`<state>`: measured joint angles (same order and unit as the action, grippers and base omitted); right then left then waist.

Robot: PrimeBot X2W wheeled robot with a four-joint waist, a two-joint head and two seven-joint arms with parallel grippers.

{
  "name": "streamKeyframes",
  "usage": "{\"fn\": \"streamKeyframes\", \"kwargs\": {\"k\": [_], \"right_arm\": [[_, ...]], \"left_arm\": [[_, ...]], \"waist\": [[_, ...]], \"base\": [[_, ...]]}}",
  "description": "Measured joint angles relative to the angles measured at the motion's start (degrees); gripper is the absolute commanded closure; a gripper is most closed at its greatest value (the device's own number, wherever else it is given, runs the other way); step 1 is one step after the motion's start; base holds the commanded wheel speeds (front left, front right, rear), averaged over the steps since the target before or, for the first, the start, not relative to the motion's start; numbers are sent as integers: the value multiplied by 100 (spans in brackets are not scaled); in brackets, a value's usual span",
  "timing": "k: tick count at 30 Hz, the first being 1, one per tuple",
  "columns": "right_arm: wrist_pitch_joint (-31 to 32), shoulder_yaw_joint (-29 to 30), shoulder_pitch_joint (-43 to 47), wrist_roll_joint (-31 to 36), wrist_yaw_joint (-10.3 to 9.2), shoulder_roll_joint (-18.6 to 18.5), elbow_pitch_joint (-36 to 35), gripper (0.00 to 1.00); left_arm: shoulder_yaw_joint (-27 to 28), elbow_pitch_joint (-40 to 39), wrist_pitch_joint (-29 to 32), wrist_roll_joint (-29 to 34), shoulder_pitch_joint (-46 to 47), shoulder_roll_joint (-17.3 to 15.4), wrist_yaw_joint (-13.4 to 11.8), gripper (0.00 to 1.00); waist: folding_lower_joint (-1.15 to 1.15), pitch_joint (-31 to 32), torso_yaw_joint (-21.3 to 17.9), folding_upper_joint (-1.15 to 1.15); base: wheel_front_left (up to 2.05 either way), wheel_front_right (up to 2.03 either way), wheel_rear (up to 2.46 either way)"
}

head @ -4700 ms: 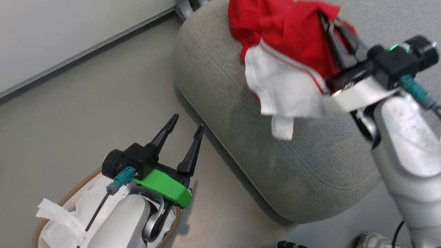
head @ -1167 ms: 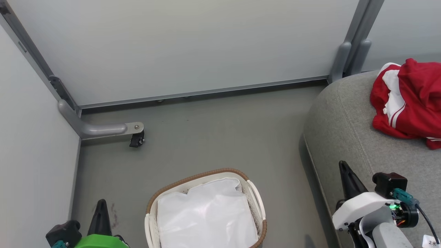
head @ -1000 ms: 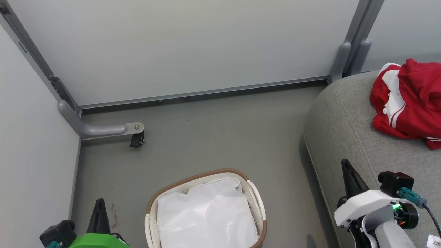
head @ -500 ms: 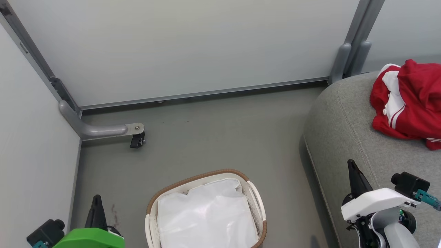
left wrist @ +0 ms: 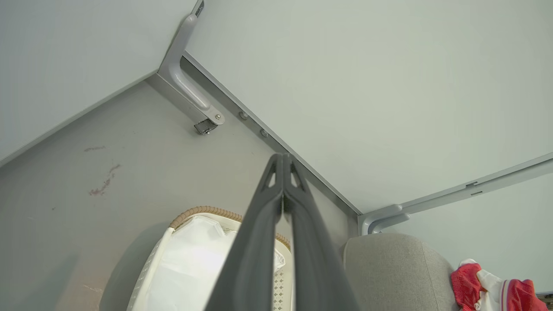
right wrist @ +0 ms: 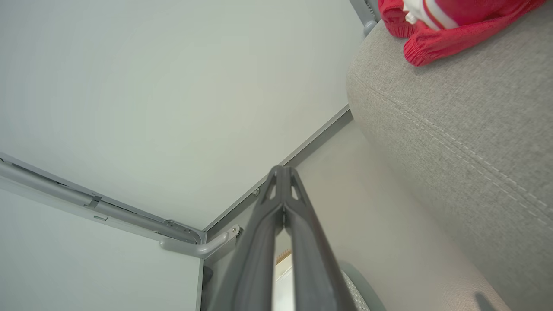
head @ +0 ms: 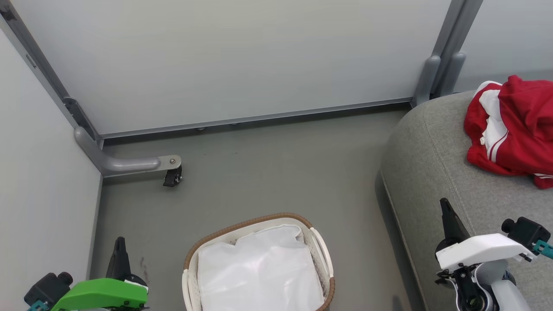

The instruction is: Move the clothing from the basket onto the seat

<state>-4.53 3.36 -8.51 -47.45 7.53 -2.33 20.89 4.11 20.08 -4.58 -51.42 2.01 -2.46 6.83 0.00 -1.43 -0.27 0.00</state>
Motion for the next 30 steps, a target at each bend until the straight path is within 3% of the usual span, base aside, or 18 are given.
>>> {"fn": "streamKeyframes", "kwargs": {"k": [30], "right_arm": [[504,146,88,-2052,-1,-18,-311,100]], "left_arm": [[115,-285,510,-1860,169,-7,23,100]], "waist": [[0,47,10,0]], "base": [[0,0,0]]}}
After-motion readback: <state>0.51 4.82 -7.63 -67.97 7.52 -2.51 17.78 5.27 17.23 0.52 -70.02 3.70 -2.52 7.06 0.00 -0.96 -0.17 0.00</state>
